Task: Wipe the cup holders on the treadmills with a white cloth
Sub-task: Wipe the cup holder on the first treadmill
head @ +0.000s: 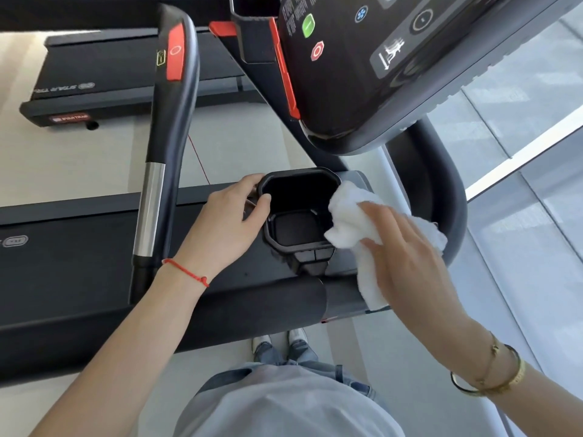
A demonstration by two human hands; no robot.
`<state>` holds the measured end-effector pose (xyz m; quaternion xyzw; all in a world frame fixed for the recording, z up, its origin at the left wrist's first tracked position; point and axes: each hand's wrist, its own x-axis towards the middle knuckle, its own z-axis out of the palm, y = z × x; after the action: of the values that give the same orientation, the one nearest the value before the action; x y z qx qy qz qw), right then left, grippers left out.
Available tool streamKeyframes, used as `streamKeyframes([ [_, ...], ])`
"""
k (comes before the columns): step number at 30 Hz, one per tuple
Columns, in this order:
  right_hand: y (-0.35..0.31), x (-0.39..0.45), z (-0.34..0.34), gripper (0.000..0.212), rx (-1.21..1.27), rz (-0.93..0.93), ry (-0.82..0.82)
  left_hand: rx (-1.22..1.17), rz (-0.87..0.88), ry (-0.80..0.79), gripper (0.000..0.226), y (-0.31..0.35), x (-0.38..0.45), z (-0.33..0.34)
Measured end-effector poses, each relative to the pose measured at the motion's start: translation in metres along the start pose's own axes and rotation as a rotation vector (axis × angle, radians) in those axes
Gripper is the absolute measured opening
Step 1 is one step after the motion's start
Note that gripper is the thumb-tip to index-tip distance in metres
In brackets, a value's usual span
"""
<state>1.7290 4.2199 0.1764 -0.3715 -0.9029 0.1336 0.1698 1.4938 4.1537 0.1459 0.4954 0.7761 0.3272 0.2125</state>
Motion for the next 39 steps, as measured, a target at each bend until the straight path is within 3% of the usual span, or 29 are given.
streamKeyframes([
  [3,0.005,0.008,-0.002,0.031,0.219,0.177,-0.108,0.009,0.000,0.000,0.038,0.000,-0.001,0.001],
  [6,0.001,0.025,0.012,0.041,0.299,0.202,-0.199,-0.001,-0.006,0.005,0.037,0.001,-0.001,0.001],
  [13,0.004,0.086,0.032,0.057,0.176,0.138,-0.293,0.012,-0.024,0.013,0.041,0.004,-0.003,0.001],
  [17,0.012,0.111,0.031,0.062,0.054,-0.074,-0.442,0.023,-0.041,0.025,0.042,0.006,-0.009,0.000],
  [21,0.020,0.125,0.027,0.058,0.081,-0.232,-0.529,0.016,-0.083,0.021,0.041,0.006,-0.021,0.000],
  [26,0.005,0.151,0.041,0.047,-0.093,-0.476,-0.543,0.031,-0.126,0.039,0.045,0.006,-0.034,0.002],
  [33,-0.017,0.172,0.055,0.033,-0.177,-0.928,-0.570,0.029,-0.147,0.098,0.032,0.008,-0.053,-0.001],
  [39,-0.024,0.169,0.058,0.054,-0.234,-1.294,-0.466,0.086,-0.216,0.167,0.030,0.006,-0.062,0.004],
])
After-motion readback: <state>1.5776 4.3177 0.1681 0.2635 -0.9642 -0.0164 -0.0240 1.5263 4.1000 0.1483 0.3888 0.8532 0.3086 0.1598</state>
